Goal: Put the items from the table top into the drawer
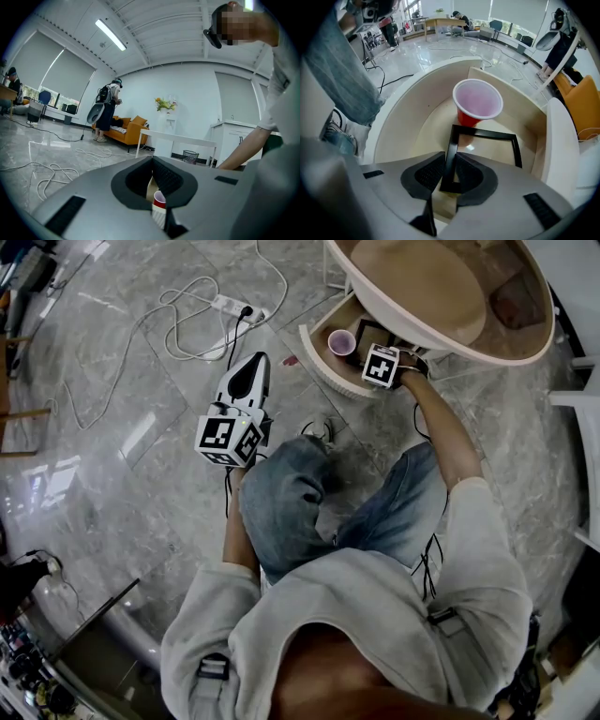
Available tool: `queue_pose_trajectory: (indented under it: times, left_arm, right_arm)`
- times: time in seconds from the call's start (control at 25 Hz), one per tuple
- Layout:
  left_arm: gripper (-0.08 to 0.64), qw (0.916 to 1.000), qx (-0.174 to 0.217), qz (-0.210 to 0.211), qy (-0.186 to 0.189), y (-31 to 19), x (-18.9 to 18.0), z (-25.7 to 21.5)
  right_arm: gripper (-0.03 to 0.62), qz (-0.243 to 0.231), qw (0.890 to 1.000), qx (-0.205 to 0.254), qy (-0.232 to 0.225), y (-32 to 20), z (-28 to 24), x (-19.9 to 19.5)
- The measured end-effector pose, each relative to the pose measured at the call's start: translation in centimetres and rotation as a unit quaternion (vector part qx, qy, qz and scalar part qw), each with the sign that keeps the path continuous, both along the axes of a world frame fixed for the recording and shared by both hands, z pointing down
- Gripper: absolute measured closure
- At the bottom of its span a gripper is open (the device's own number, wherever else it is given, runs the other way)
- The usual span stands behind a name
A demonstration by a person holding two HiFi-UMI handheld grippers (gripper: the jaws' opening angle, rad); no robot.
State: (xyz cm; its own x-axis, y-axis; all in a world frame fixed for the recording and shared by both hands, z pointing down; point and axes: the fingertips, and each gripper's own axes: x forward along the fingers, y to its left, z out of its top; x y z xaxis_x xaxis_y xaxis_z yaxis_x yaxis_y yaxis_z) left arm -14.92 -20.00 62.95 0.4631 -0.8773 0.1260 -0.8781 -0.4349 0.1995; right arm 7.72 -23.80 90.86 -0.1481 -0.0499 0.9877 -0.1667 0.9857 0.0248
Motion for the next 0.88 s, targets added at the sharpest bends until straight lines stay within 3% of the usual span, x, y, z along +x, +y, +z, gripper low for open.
queue_pose_trajectory:
  times: [0.2,0.32,0.4,0.68,0.88]
  left_arm:
    - [0.545,1.0000,0.002,0.001,-0.002,-0.1,-0.3,0.0]
    - [0.545,1.0000,0.005,0.000,-0.001,-0.3,-0.4,-0.2]
    - [0.545,1.0000,0.004,0.003,0.000,-0.4,-0.2,-0.2]
    - [0.545,1.0000,0.003,0.006,0.002,-0.1,0.2,-0.1]
    - [0.545,0.9999,0.006,0.015,-0.006,0.4,1.3,-0.4]
  right_arm:
    - [0.529,-0.013,0.999,0.001,0.031,-0.2,0.9,0.3]
    - [0.475,0.000,1.000,-0.008,0.020,-0.3,0.8,0.2]
    - [0.472,0.002,1.000,-0.005,0.017,-0.3,0.5,0.2]
    - [0.515,0.005,0.999,0.042,-0.024,-0.9,-1.8,0.0]
    - [0.561,0.049,0.989,0.097,-0.096,-1.6,-5.1,-0.8]
